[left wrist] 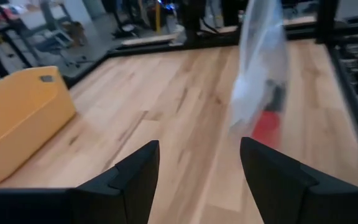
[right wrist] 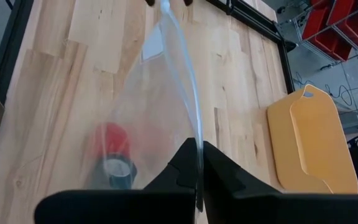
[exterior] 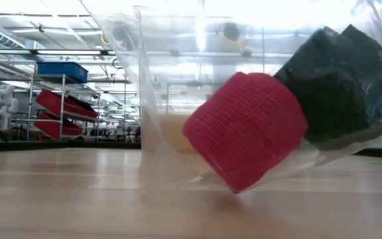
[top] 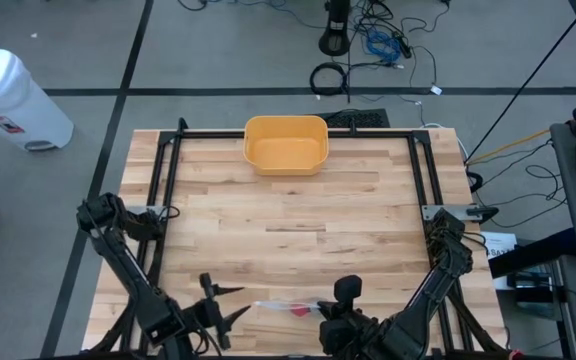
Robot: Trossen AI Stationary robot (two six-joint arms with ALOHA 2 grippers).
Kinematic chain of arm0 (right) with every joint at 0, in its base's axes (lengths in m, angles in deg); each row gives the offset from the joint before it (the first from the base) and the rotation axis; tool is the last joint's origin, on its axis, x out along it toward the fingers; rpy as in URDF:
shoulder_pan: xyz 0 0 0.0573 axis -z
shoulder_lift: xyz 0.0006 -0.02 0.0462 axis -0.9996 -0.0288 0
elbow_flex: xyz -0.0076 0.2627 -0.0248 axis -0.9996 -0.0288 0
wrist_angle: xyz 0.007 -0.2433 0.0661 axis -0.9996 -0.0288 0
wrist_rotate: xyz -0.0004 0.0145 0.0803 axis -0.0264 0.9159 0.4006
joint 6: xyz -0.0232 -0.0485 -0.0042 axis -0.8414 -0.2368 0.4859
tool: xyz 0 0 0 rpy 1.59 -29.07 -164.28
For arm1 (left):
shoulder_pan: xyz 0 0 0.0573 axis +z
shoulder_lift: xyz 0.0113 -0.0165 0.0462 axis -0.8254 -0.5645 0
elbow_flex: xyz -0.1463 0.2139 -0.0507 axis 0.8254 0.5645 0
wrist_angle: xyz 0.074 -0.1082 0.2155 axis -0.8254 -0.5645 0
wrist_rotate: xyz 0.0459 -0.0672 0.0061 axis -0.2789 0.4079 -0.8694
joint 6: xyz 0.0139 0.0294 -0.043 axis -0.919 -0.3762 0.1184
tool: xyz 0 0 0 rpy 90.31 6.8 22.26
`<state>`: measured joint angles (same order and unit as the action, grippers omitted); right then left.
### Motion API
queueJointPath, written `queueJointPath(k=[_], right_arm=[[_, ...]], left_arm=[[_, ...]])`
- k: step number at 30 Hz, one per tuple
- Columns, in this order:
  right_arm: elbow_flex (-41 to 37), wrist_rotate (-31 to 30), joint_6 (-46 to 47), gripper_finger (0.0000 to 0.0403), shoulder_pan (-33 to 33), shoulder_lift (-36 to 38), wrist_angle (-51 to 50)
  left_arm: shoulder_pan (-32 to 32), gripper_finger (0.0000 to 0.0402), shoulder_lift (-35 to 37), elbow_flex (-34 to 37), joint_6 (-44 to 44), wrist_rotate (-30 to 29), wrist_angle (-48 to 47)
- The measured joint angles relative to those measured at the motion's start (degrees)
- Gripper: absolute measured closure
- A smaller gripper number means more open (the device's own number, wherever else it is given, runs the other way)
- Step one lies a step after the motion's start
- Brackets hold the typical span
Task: Roll bandage
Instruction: Close the transparent zip bag
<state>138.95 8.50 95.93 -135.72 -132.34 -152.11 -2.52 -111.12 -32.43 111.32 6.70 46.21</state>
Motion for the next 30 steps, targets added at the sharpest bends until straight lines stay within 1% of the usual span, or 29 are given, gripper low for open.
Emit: queueJointPath(k=[2,7,10,14,16,21,24,27,30], right_arm=[[0.0,0.0,0.0,0.0403,0.0,0.0,0.0],[0.0,0.0,0.1,0.0403,0.0,0.0,0.0],[0.0,0.0,0.1,0.0403,0.0,0.0,0.0],[0.0,0.0,0.1,0.0403,0.1,0.0,0.0],[0.0,0.0,0.1,0.0403,0.1,0.0,0.0],[0.0,0.0,0.0,0.0403,0.1,0.0,0.0],[0.0,0.0,0.0,0.0403,0.1,0.0,0.0],[0.0,0.0,-0.1,0.0403,0.1,0.0,0.0],[0.0,0.0,-0.1,0.0403,-0.1,0.0,-0.1]], left_arm=[[-0.1,0.0171,0.0,2.3,0.8,-1.4,1.2],[-1.1,0.0171,0.0,7.1,-0.9,-1.8,11.0],[-1.3,0.0171,0.0,8.8,-4.5,-2.3,18.6],[-1.2,0.0171,0.0,8.9,-10.3,-2.4,25.7],[-0.9,0.0171,0.0,8.9,-14.2,-1.1,29.2],[0.5,0.0171,0.0,8.9,-20.4,5.4,37.7],[1.2,0.0171,0.0,8.9,-20.4,5.0,39.0],[1.8,0.0171,0.0,8.9,-19.1,2.6,37.7],[2.8,0.0171,0.0,8.9,-17.3,2.2,36.2]])
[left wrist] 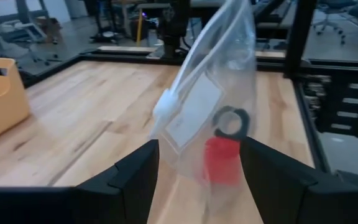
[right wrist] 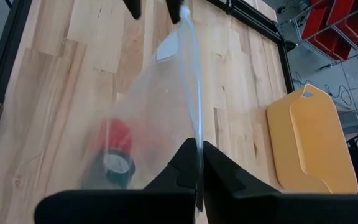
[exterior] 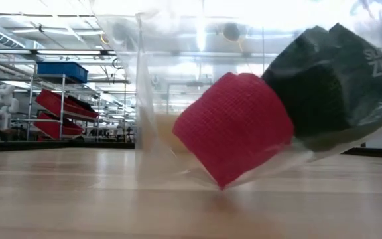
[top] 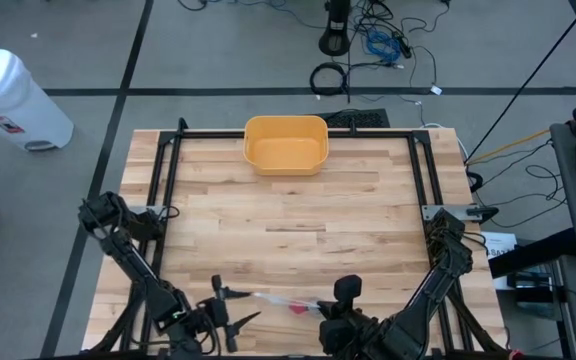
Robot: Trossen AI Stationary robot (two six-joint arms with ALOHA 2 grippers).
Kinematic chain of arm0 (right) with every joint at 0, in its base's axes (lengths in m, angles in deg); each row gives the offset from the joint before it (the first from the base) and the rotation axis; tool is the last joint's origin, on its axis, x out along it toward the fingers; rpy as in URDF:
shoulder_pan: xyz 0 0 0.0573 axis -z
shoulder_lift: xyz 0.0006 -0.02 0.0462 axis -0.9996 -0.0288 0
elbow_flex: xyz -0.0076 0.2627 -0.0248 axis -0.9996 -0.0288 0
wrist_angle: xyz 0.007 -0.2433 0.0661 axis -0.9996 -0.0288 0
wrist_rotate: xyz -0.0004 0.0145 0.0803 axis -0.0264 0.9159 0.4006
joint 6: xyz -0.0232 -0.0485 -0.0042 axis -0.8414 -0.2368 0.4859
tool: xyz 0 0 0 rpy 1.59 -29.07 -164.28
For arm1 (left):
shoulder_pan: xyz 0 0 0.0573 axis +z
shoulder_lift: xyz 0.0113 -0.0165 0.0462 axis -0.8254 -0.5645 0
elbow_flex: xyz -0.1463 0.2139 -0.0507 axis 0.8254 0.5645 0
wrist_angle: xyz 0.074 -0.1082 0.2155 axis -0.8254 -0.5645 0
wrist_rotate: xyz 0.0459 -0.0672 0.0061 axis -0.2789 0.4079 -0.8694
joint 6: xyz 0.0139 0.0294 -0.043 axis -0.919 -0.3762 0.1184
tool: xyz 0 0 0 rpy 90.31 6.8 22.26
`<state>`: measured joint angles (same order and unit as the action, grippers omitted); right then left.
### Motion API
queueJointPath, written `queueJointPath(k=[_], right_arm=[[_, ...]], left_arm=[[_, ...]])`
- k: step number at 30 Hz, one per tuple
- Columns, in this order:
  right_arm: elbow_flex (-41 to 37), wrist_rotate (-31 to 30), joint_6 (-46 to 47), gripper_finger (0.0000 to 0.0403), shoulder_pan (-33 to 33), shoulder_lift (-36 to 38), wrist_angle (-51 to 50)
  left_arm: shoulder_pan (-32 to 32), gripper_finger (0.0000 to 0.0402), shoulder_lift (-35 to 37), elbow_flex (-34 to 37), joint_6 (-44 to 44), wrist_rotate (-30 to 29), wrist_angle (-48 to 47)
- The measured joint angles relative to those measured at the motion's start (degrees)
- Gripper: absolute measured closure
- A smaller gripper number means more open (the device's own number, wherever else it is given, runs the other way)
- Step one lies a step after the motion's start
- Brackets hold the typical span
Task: Roll bandage
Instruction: Close the transparent zip bag
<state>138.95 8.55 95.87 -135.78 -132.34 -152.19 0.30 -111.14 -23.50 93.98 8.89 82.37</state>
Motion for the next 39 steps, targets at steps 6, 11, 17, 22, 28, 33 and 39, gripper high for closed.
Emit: queueJointPath(k=[6,11,17,22,28,33,39], right_arm=[[0.0,0.0,0.1,0.0403,-0.3,0.0,-0.2],[0.0,0.1,0.2,0.0403,-0.4,0.0,-0.4],[0.0,0.1,0.2,0.0403,-0.4,0.0,-0.5],[0.0,0.1,0.2,0.0403,-0.4,0.0,-0.5],[0.0,0.0,0.2,0.0403,-0.3,0.0,-0.5],[0.0,0.0,0.2,0.0403,-0.3,0.0,-0.5],[0.0,0.0,0.1,0.0403,-0.3,0.0,-0.5]], left_arm=[[0.1,0.0171,0.0,0.0,0.1,0.8,-1.3],[-0.3,0.0171,0.0,0.0,0.2,0.7,-2.8],[-0.3,0.0171,-0.1,2.3,1.6,0.8,-4.9],[0.0,0.0171,-0.1,4.4,1.5,0.8,-1.9],[0.2,0.0171,-0.1,4.4,-6.8,0.6,7.1],[1.3,0.0171,-0.1,4.4,-12.1,4.0,12.2],[3.3,0.0171,-0.1,4.4,-15.2,9.4,14.7]])
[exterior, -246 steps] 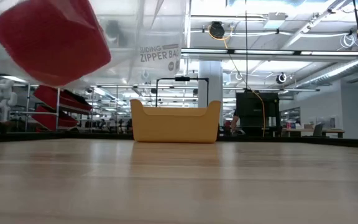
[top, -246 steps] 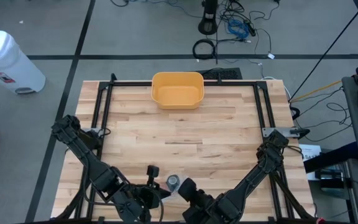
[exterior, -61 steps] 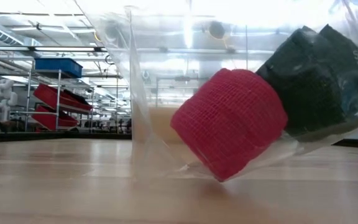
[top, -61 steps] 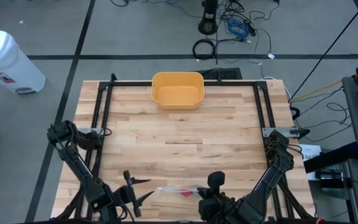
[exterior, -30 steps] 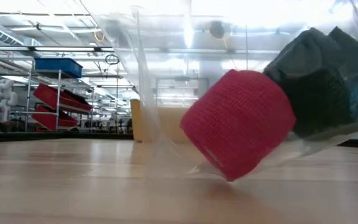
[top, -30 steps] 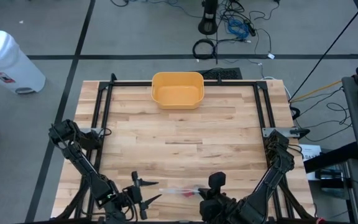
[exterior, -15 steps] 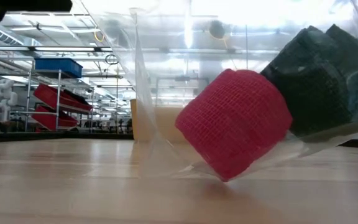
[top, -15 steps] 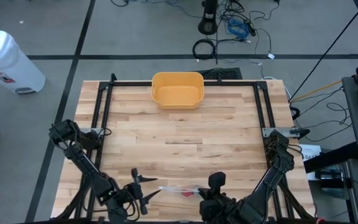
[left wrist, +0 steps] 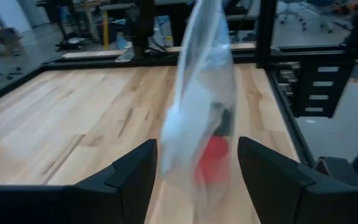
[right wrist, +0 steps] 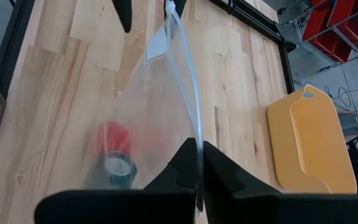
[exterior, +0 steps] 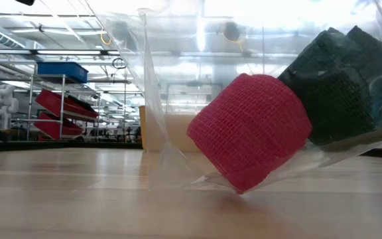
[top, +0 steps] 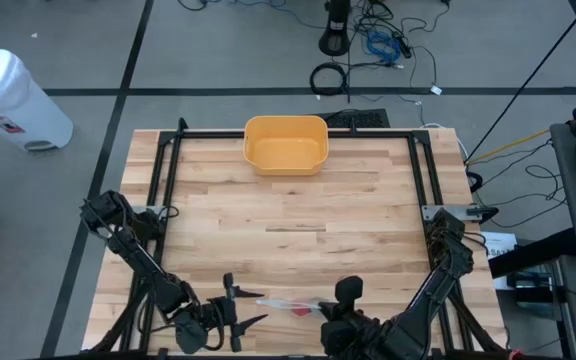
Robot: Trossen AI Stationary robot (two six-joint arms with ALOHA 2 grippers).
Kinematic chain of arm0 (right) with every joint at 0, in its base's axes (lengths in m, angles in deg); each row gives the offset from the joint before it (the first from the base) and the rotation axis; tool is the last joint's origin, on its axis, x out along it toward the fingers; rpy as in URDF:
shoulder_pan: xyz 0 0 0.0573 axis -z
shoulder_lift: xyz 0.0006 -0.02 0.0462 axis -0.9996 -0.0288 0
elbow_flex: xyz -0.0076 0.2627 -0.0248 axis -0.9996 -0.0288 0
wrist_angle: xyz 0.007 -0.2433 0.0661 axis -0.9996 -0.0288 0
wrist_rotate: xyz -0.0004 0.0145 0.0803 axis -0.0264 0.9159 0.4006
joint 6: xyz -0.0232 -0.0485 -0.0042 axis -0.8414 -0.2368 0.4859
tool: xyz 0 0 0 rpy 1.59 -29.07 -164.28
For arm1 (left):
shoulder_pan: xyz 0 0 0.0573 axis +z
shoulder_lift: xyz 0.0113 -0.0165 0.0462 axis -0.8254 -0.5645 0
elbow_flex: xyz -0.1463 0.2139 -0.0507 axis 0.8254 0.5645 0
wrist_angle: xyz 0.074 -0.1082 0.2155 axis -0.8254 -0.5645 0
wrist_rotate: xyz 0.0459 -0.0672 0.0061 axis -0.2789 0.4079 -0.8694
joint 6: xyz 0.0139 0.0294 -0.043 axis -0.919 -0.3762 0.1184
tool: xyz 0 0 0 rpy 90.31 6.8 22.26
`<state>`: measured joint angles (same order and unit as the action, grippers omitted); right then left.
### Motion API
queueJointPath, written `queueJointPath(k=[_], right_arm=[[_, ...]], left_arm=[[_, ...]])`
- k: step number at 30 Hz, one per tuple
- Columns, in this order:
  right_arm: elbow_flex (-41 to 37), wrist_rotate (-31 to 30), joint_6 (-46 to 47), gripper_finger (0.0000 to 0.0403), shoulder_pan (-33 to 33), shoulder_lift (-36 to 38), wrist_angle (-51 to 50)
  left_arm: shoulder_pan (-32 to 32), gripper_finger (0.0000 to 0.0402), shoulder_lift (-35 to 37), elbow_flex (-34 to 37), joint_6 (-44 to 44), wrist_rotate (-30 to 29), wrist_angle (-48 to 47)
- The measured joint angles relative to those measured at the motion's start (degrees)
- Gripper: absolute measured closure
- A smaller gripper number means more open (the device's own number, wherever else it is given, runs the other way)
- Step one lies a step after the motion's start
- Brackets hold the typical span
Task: Roll bandage
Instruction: Close the transparent zip bag
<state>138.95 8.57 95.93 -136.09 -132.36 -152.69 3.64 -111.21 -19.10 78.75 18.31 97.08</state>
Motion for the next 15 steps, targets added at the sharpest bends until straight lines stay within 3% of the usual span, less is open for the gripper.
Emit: queueJointPath(k=[6,15], right_arm=[[0.0,0.0,-0.1,0.0403,0.0,0.0,0.0],[0.0,0.0,-0.1,0.0403,0.0,0.0,0.0]], left_arm=[[0.4,0.0183,0.0,0.0,-7.4,1.9,5.7],[0.4,0.0254,0.0,0.0,-8.7,2.1,6.6]])
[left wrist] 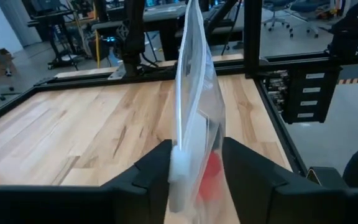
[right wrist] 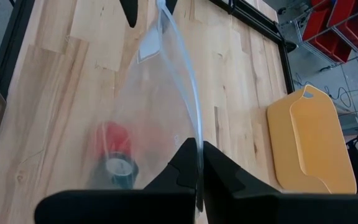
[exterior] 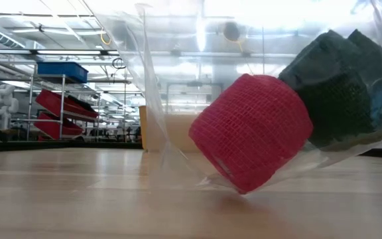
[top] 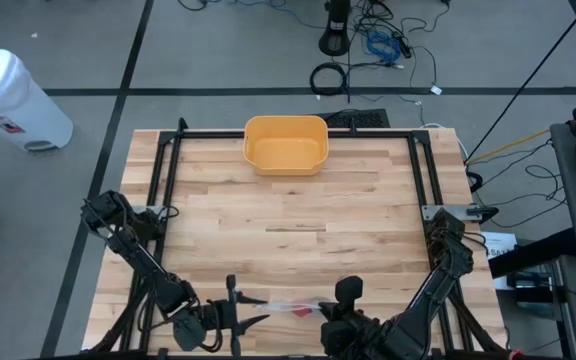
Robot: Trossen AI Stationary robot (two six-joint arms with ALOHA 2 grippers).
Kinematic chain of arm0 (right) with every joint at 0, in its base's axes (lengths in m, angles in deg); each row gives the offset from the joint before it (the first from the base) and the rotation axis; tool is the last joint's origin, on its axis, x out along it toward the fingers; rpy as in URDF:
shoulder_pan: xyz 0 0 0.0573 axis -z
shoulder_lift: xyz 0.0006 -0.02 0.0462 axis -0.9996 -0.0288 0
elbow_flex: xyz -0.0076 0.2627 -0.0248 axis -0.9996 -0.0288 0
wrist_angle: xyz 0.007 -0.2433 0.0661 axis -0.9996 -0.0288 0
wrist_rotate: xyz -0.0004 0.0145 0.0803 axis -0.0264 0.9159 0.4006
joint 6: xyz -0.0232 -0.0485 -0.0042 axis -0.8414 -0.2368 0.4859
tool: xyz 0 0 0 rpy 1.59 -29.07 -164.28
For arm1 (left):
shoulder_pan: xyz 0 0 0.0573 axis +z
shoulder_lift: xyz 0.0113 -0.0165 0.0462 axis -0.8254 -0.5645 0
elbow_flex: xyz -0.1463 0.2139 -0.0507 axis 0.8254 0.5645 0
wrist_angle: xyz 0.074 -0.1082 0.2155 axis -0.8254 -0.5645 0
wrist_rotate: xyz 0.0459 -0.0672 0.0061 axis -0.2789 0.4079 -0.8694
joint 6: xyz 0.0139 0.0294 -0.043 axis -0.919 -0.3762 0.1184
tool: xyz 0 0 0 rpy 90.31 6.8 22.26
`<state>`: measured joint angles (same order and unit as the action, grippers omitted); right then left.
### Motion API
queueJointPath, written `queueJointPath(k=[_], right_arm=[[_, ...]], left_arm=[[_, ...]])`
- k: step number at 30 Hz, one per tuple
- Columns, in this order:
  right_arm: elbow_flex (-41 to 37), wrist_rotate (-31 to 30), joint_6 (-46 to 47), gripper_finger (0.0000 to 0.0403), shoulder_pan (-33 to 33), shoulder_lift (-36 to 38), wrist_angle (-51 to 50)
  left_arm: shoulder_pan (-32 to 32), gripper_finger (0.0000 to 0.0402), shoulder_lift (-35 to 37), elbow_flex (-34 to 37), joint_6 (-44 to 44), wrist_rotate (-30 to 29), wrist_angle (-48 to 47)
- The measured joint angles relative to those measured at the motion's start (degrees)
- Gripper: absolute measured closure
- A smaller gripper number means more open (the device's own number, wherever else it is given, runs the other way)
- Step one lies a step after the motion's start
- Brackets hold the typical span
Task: Roll bandage
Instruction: Close the transparent zip bag
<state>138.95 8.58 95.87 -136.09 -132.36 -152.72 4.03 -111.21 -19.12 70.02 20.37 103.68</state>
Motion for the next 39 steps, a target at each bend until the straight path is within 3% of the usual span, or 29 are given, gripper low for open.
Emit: queueJointPath(k=[12,29,36,39], right_arm=[[0.0,0.0,0.1,0.0403,0.0,0.0,0.0],[0.0,0.3,0.6,0.0403,0.0,0.0,0.0],[0.0,0.3,0.7,0.0403,0.0,0.0,0.0],[0.0,0.3,0.9,0.0403,0.0,0.0,0.0]], left_arm=[[0.0,0.032,0.0,0.0,0.1,0.0,-0.9],[-0.7,0.0332,0.0,0.0,2.9,-1.2,-5.1],[-0.7,0.039,0.0,0.0,3.0,-1.2,-5.7],[-0.6,0.0396,0.0,0.0,3.0,-1.6,-5.7]])
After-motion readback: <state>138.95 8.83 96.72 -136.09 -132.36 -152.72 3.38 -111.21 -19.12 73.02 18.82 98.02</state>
